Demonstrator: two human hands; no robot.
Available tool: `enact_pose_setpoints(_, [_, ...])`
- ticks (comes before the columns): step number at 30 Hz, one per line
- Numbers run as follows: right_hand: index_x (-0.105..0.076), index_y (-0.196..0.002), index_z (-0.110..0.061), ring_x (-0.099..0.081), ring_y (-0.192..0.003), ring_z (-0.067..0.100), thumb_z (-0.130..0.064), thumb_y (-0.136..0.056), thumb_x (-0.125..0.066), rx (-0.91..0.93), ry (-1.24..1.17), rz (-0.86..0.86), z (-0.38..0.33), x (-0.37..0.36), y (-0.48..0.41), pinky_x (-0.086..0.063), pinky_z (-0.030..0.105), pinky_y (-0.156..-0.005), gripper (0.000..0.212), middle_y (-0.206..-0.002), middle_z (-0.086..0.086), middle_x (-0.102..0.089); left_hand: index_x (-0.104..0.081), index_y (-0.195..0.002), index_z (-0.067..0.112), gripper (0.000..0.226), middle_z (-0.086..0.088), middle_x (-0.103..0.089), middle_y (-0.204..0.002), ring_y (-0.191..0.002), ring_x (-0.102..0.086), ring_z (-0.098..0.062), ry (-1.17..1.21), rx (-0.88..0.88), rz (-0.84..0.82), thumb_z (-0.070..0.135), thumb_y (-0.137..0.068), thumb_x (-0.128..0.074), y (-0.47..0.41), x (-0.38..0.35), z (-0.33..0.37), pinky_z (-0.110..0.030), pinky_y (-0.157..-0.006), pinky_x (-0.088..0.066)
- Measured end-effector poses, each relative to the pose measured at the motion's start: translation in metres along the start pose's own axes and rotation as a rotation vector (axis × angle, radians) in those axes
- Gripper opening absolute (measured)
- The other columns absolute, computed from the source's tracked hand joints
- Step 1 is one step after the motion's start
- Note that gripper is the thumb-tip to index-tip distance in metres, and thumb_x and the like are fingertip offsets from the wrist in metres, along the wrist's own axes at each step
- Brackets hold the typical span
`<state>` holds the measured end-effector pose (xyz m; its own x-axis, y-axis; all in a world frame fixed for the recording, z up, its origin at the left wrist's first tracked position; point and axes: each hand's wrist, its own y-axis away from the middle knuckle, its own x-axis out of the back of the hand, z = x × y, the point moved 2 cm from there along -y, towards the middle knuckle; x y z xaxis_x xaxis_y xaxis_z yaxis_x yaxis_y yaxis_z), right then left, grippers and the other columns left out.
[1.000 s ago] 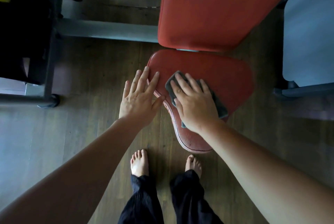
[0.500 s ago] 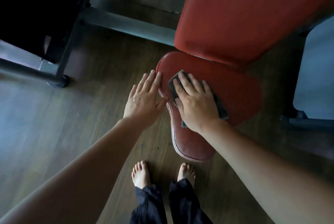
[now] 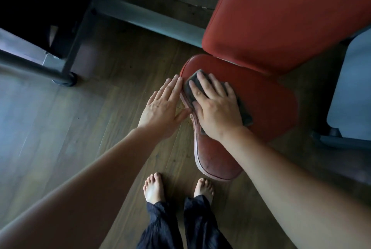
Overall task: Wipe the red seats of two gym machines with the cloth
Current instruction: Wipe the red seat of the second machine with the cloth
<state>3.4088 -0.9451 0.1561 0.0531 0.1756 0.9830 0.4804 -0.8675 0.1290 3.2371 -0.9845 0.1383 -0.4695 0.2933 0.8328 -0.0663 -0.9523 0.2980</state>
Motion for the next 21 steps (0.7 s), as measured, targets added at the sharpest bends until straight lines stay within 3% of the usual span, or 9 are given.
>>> enact_pose_setpoints(5, [-0.051, -0.148, -0.03, -0.038, -0.147, 0.031, -0.042, -0.1, -0.039, -0.095, -0.008, 0.035, 0.002, -0.001, -0.074, -0.031, 0.057, -0.115, 0.051, -0.162, 0.002, -0.041, 0.001, -0.166, 0.03, 0.09, 0.009, -0.005, -0.175, -0.162, -0.002, -0.012, 0.017, -0.008, 0.006, 0.068, -0.098, -0.045, 0.0, -0.001, -0.001, -0.045, -0.131, -0.016])
enact_pose_setpoints(12, [-0.044, -0.153, -0.031, -0.032, -0.152, 0.03, -0.041, -0.104, -0.04, 0.044, -0.007, 0.016, 0.003, 0.0, 0.02, -0.026, 0.057, -0.118, 0.05, -0.168, 0.0, -0.029, 0.002, -0.166, 0.029, 0.089, 0.008, -0.003, -0.175, -0.162, -0.001, -0.013, 0.012, -0.001, -0.005, 0.07, -0.099, -0.041, 0.001, -0.003, -0.002, -0.045, -0.131, -0.016])
enact_pose_setpoints(18, [-0.053, -0.147, -0.032, -0.04, -0.146, 0.032, -0.042, -0.102, -0.037, -0.054, -0.01, 0.044, 0.009, 0.001, -0.064, -0.034, 0.056, -0.113, 0.049, -0.162, 0.002, -0.041, 0.003, -0.166, 0.032, 0.09, 0.008, -0.005, -0.175, -0.162, -0.002, -0.012, 0.021, -0.004, 0.008, 0.069, -0.098, -0.043, 0.001, -0.004, -0.002, -0.045, -0.131, -0.018])
enact_pose_setpoints(21, [-0.052, -0.147, -0.034, -0.039, -0.147, 0.032, -0.041, -0.102, -0.039, -0.053, -0.015, 0.09, 0.005, 0.001, -0.054, -0.031, 0.058, -0.115, 0.047, -0.163, 0.002, -0.04, 0.002, -0.166, 0.031, 0.09, 0.008, -0.005, -0.175, -0.162, -0.003, -0.013, 0.029, -0.008, 0.01, 0.07, -0.098, -0.041, 0.002, -0.003, -0.001, -0.044, -0.131, -0.017])
